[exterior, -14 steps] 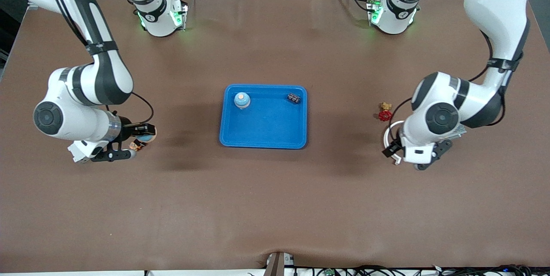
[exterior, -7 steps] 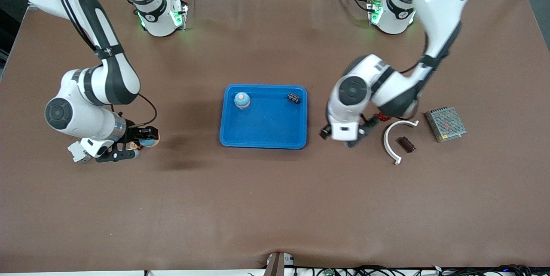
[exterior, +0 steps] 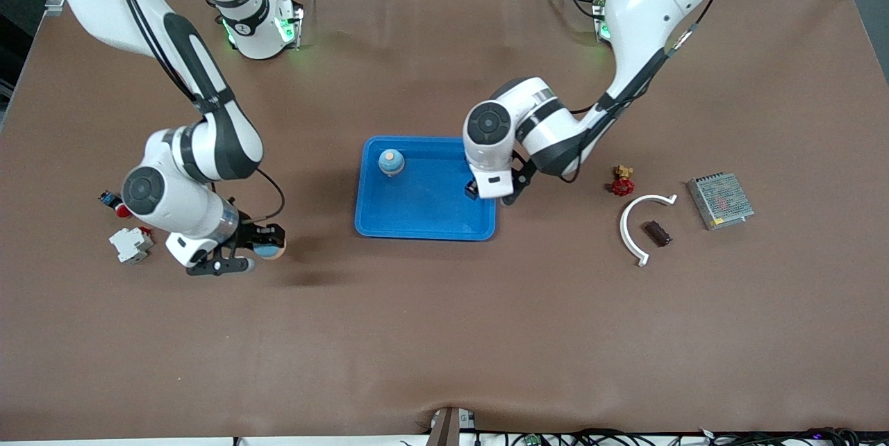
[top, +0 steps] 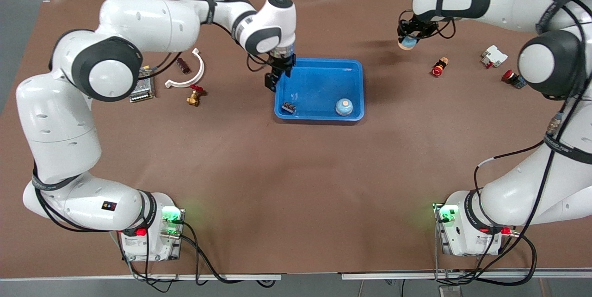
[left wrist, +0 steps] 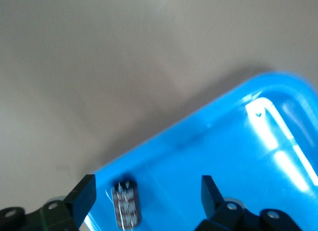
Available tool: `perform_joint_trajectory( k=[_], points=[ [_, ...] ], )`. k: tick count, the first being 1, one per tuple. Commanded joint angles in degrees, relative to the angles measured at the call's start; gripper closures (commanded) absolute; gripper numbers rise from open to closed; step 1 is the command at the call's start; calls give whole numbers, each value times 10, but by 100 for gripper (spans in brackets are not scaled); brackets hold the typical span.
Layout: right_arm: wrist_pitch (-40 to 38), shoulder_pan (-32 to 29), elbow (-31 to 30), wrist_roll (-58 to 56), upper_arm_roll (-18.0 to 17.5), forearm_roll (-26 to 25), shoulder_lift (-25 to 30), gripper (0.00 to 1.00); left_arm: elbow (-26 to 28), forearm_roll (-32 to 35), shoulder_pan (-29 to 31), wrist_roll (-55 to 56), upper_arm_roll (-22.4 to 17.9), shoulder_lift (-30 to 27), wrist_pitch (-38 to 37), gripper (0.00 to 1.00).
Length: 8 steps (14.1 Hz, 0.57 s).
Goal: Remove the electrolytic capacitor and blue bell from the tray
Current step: 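Return the left gripper to the tray while the right gripper lowers the bell, then grasp the second capacitor with the left gripper while the right gripper releases the bell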
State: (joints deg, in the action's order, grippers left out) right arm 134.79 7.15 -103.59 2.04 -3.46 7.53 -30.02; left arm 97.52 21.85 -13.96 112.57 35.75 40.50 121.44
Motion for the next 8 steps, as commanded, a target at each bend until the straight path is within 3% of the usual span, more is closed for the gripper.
perform_joint_trajectory(
  k=[1,8],
  points=[
    [-8,10,95,31,0,9,-74,100,-12,2,-25,46,-4,17,12,11],
    [-7,26,180,85,0,8,-151,100,-6,7,-46,63,-17,41,19,25]
  ],
)
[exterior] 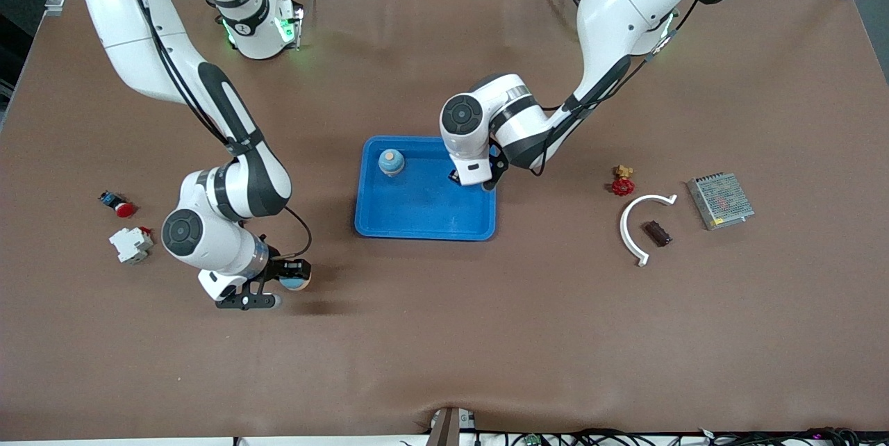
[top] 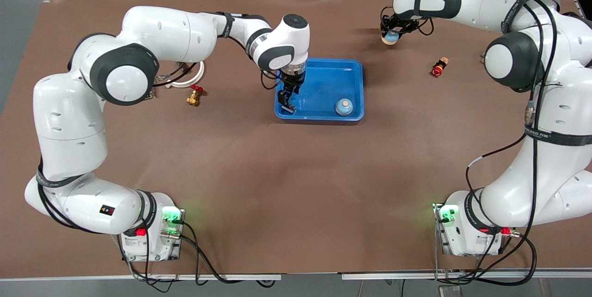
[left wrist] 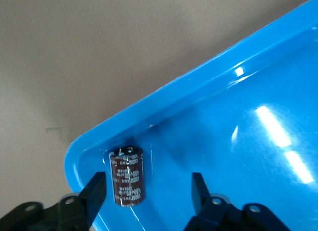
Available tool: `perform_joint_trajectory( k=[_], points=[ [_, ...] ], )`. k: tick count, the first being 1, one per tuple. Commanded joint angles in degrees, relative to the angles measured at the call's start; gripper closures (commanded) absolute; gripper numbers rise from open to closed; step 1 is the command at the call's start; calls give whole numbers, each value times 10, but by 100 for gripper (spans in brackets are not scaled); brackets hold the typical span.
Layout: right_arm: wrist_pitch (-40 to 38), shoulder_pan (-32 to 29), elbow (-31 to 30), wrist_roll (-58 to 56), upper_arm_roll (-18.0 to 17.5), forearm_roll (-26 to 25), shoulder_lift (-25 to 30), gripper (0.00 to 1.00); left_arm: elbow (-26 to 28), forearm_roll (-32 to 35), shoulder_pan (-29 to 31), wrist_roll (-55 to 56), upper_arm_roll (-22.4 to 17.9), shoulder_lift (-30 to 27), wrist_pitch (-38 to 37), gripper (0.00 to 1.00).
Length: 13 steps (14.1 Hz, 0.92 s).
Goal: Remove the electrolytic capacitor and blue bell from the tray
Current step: 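Grasp the second capacitor with the left gripper while the right gripper releases the bell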
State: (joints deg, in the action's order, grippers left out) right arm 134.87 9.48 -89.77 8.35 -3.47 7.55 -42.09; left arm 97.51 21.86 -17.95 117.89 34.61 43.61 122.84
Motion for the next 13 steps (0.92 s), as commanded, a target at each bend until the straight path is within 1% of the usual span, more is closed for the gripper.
perform_joint_trajectory(
  k=[1,4,5,6,7,8,9,10,11,13],
  points=[
    [-7,8,55,25,0,8,-43,100,-2,6,-7,9,-6,10,5,25],
    [-6,15,90,40,0,8,-78,100,5,6,-13,9,-6,11,5,29],
    [-4,18,97,46,0,7,-84,100,8,7,-15,9,-6,11,5,35],
    [-1,18,98,47,0,7,-86,100,8,7,-15,8,-6,12,5,46],
    [0,18,98,48,0,7,-87,100,7,7,-15,8,-5,12,5,60],
    [0,18,98,48,0,7,-88,93,6,7,-15,4,-5,11,5,79],
    [0,17,98,51,0,7,-88,19,2,7,-15,1,-5,10,5,96],
    [0,18,98,49,0,3,-86,0,-1,8,-14,-2,-5,9,5,100],
    [-1,18,99,50,0,3,-85,0,-5,11,-12,-6,-6,3,4,100],
    [-8,19,100,50,0,5,-73,0,-29,29,-2,-7,-5,-6,-11,100]
  ],
)
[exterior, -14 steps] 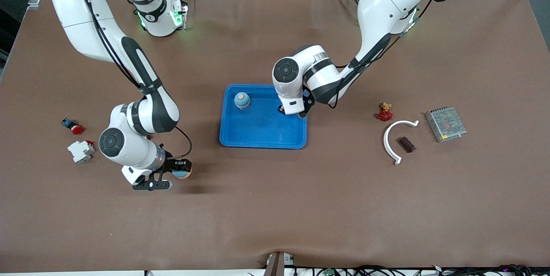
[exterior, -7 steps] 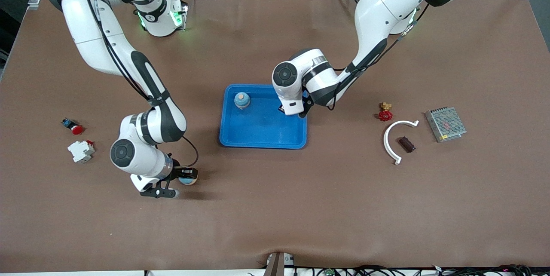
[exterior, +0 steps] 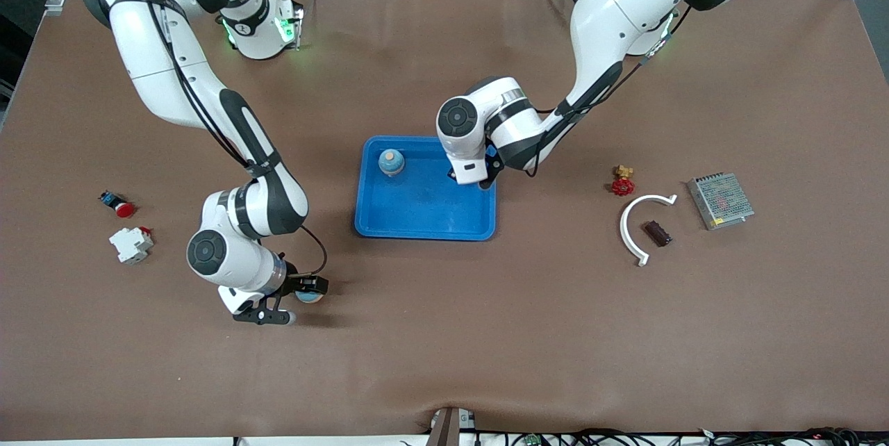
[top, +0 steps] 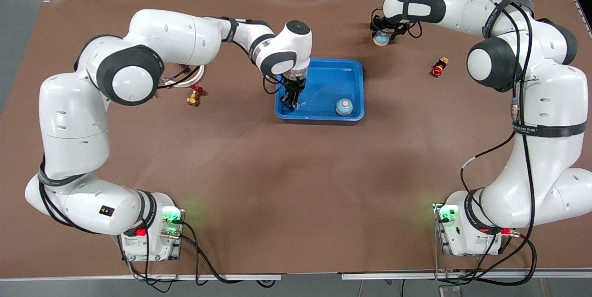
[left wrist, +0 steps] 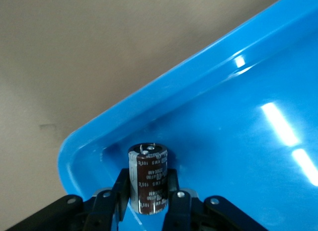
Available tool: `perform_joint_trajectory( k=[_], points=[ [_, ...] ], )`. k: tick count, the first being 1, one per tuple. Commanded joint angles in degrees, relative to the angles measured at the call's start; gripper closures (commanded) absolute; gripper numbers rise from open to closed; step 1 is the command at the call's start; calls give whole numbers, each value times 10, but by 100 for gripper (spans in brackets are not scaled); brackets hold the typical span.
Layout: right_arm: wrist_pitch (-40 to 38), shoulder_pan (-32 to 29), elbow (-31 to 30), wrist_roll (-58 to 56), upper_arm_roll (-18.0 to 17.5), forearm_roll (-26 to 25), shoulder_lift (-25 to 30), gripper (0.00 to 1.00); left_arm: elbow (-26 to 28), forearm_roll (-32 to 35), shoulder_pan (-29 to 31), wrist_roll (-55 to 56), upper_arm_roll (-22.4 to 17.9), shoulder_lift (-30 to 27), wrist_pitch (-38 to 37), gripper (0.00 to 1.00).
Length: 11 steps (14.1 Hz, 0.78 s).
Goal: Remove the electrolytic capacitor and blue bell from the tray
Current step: 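Grasp the second capacitor with the left gripper while the right gripper releases the bell, then lift the capacitor with the left gripper while the right gripper returns to the tray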
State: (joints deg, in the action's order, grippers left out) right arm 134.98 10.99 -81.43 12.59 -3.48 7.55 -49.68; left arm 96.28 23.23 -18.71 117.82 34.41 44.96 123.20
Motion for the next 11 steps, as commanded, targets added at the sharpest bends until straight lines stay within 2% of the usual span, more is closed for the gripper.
perform_joint_trajectory(
  k=[1,4,5,8,11],
  points=[
    [-17,4,14,11,1,9,8,0,-34,23,8,-7,-4,-29,-31,100],
    [-135,16,8,74,-1,7,61,0,-102,60,39,-57,-7,-34,-98,100],
    [-148,27,-19,97,0,5,92,0,-110,59,55,-101,-7,-44,-115,100],
    [-113,43,-147,111,0,4,192,0,-109,44,123,-222,-3,-70,-142,100],
    [-36,71,-274,142,0,4,268,0,-97,36,177,-307,-1,-70,-176,100]
  ],
)
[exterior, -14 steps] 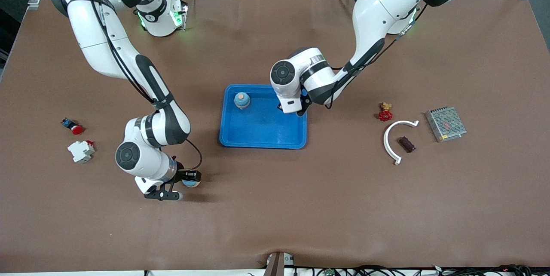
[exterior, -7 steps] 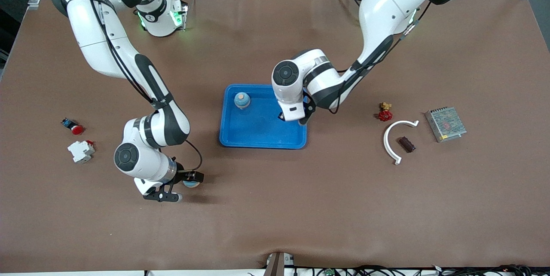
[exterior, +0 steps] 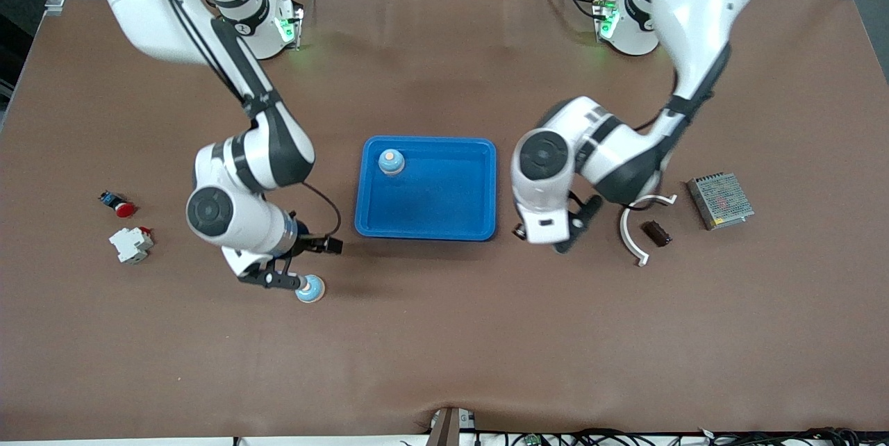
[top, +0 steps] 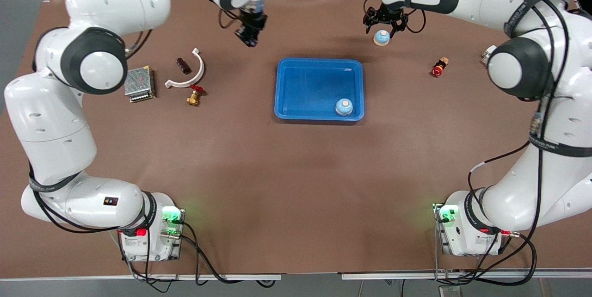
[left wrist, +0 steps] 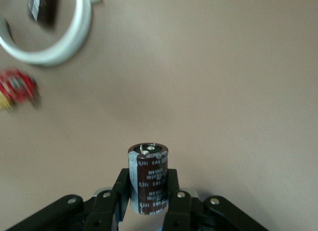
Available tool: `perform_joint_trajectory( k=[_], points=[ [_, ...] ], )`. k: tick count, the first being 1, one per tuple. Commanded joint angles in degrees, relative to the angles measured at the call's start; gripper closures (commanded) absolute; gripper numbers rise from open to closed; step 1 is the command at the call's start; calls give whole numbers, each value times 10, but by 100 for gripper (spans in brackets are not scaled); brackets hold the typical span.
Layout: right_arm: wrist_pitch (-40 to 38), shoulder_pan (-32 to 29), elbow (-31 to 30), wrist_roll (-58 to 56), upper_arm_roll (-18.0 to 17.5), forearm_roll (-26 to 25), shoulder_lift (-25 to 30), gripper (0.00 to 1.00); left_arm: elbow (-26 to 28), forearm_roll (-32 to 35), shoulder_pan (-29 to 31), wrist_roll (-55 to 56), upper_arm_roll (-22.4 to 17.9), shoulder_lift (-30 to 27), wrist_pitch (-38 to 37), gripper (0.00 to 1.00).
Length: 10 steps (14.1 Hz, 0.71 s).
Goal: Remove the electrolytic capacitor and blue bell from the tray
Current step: 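Lift the capacitor with the left gripper while the right gripper returns to the tray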
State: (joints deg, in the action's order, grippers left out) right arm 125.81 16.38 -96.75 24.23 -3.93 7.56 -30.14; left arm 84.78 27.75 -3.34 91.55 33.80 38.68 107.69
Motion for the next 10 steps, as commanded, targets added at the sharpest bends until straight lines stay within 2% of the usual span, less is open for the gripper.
perform_joint_trajectory(
  k=[1,5,10],
  points=[
    [80,35,-153,48,4,4,86,0,28,-8,39,-77,4,-4,-28,100],
    [155,102,-230,144,5,3,108,0,73,-1,94,-141,2,10,-20,100],
    [159,166,-246,223,8,0,107,0,138,50,134,-141,0,25,57,100]
  ],
)
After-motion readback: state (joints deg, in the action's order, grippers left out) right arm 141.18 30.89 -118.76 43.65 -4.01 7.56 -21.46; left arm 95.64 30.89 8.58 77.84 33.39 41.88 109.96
